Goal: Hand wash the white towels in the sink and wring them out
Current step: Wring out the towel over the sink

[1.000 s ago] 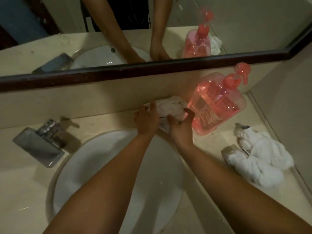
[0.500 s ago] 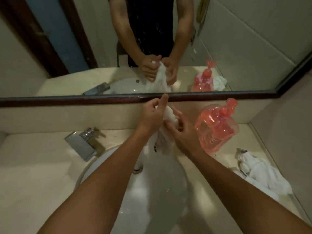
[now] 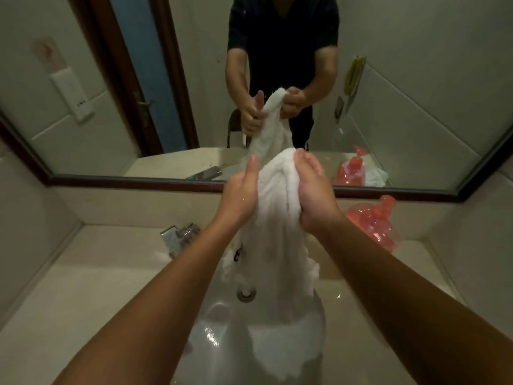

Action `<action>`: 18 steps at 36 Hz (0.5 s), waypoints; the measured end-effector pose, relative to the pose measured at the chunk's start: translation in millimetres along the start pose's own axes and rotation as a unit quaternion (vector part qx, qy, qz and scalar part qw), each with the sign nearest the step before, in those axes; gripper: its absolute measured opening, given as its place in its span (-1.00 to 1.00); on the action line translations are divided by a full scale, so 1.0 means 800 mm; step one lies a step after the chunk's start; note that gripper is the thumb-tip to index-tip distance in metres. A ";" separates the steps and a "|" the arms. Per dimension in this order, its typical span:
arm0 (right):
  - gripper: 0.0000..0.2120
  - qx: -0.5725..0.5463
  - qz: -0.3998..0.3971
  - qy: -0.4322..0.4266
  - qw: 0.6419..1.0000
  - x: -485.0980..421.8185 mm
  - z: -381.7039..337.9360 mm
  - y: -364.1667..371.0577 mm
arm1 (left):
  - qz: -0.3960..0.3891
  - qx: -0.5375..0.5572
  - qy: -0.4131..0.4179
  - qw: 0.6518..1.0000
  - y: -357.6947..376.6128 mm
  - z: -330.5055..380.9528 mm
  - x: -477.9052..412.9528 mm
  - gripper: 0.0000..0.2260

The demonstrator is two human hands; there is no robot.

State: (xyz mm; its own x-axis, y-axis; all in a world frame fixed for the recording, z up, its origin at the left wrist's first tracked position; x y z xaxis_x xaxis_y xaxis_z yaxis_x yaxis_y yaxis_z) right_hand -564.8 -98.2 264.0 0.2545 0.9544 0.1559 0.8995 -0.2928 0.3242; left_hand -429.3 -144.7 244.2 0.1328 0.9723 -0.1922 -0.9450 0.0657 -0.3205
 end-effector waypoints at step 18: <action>-0.77 -0.046 0.041 0.054 0.997 -0.009 -0.013 0.029 | 0.115 -0.007 0.089 0.989 0.017 0.013 0.056 -0.48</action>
State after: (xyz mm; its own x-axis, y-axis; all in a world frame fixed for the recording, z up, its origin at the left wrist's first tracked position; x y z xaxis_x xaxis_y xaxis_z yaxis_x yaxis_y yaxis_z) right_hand -549.5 -112.7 279.7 0.2820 0.9164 0.2841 0.8396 -0.3790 0.3892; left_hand -439.1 -97.6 240.9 -0.0339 0.9058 -0.4224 -0.9523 -0.1576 -0.2614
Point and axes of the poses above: each hand's wrist, its own x-axis away from the middle knuckle, its own y-axis out of the palm, z = x × y, the point moved 4 cm from there along -x, towards the middle knuckle, and after that the axes turned 6 degrees about y, right-handed, at the moved point
